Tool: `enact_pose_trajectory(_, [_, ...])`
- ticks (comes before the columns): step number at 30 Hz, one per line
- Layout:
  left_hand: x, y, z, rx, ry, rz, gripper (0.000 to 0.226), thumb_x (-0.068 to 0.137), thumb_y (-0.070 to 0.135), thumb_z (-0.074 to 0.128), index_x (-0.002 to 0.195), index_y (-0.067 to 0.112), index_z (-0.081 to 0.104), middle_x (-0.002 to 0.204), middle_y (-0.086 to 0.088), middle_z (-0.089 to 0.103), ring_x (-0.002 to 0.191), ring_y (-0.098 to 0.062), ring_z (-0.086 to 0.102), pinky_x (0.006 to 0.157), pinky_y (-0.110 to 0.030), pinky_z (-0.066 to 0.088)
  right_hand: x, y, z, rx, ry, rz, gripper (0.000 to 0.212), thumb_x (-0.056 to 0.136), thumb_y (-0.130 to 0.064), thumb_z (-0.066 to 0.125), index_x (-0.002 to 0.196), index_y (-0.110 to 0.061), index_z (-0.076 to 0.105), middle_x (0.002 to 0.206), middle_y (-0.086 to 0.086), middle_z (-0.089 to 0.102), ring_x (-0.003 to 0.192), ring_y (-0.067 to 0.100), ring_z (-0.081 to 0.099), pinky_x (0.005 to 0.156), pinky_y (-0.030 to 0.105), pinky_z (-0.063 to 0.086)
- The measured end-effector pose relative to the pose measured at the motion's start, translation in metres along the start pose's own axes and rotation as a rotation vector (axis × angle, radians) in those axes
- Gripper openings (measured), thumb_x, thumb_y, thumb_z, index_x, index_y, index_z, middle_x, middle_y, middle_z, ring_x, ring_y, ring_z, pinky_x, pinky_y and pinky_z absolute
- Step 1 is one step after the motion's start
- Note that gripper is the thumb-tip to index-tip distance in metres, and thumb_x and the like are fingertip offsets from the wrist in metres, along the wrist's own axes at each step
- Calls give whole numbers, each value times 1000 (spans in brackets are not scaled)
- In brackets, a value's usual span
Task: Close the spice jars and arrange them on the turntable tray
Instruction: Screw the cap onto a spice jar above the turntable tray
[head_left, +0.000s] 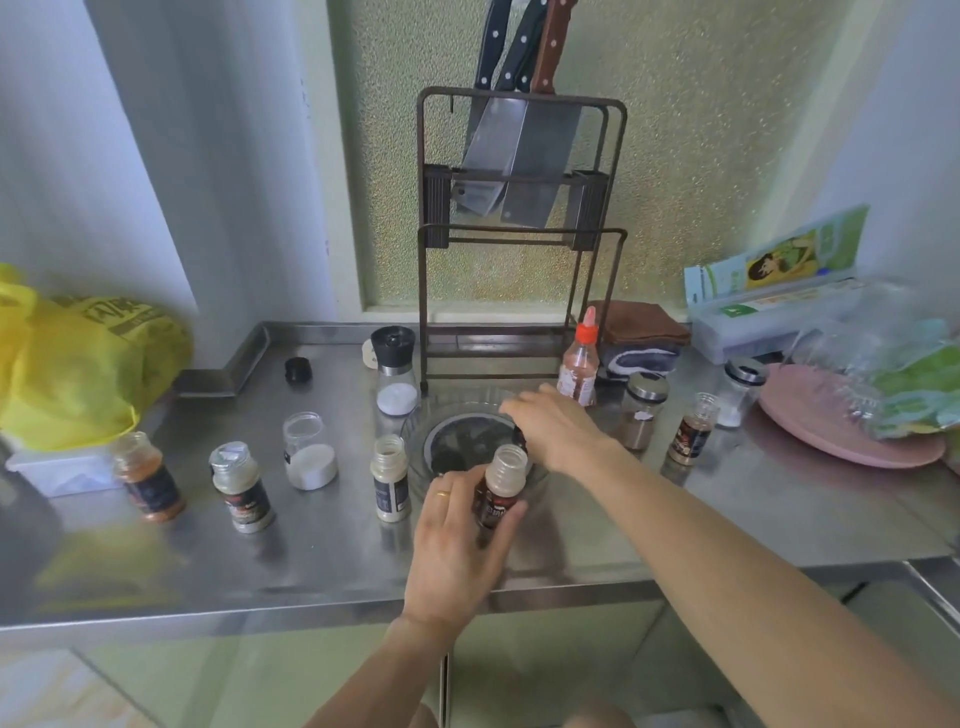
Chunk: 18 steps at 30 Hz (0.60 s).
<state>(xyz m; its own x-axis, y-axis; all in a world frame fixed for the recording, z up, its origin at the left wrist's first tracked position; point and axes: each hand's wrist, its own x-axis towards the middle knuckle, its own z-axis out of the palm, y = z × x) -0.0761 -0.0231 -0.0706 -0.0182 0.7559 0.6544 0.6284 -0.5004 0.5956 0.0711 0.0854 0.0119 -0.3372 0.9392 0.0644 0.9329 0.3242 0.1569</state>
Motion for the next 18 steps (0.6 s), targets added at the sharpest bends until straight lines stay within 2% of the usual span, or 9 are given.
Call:
enact_pose_trajectory(4, [0,-2,2,3,-14,-2,42,84,35,82,117,16,63,106,5,61,97,-12,58,89,-16,44,9,1,5,-15,0,-59,36,87,4,65,118,-14,65,118,7,65,108,29,55,84,41,52])
enact_pose_trajectory(6, [-1,-3,2,11,-16,10,42,84,34,82,117,15,64,105,4,62,96,-11,58,88,-15,43,7,1,-1,75,68,-52,35,89,-5,70,122,-15,65,120,5,62,112,27,56,89,39,51])
enact_pose_trajectory(9, [-2,-4,3,19,-16,3,42,84,35,82,116,15,64,103,5,62,91,-11,59,85,-16,45,-6,1,-17,420,220,-1,45,90,-25,75,133,-20,63,122,2,60,110,20,61,94,35,50])
enact_pose_trajectory(12, [-2,-5,4,21,-8,-5,42,84,38,81,115,15,65,100,6,62,87,-12,62,84,-17,47,-34,0,-35,853,294,49,41,87,-31,79,126,-27,69,114,-5,66,94,12,69,90,30,55])
enact_pose_trajectory(15, [-3,-6,5,32,-3,9,43,85,41,81,116,15,67,100,6,64,86,-13,65,82,-22,53,-66,-4,-47,1225,248,78,36,82,-20,84,116,-25,74,104,-7,73,89,9,74,85,23,58])
enact_pose_trajectory(16, [-3,-5,4,34,-6,11,43,85,42,80,117,15,67,100,6,64,85,-13,66,81,-24,55,-74,-6,-49,1283,218,74,36,80,-14,85,113,-23,75,104,-6,75,92,8,74,84,22,58])
enact_pose_trajectory(18, [-3,-4,4,35,-12,8,44,86,43,79,118,15,68,101,6,65,86,-13,68,81,-26,56,-85,-7,-46,1245,183,45,35,79,-9,85,110,-22,75,106,-7,76,95,7,74,85,24,59])
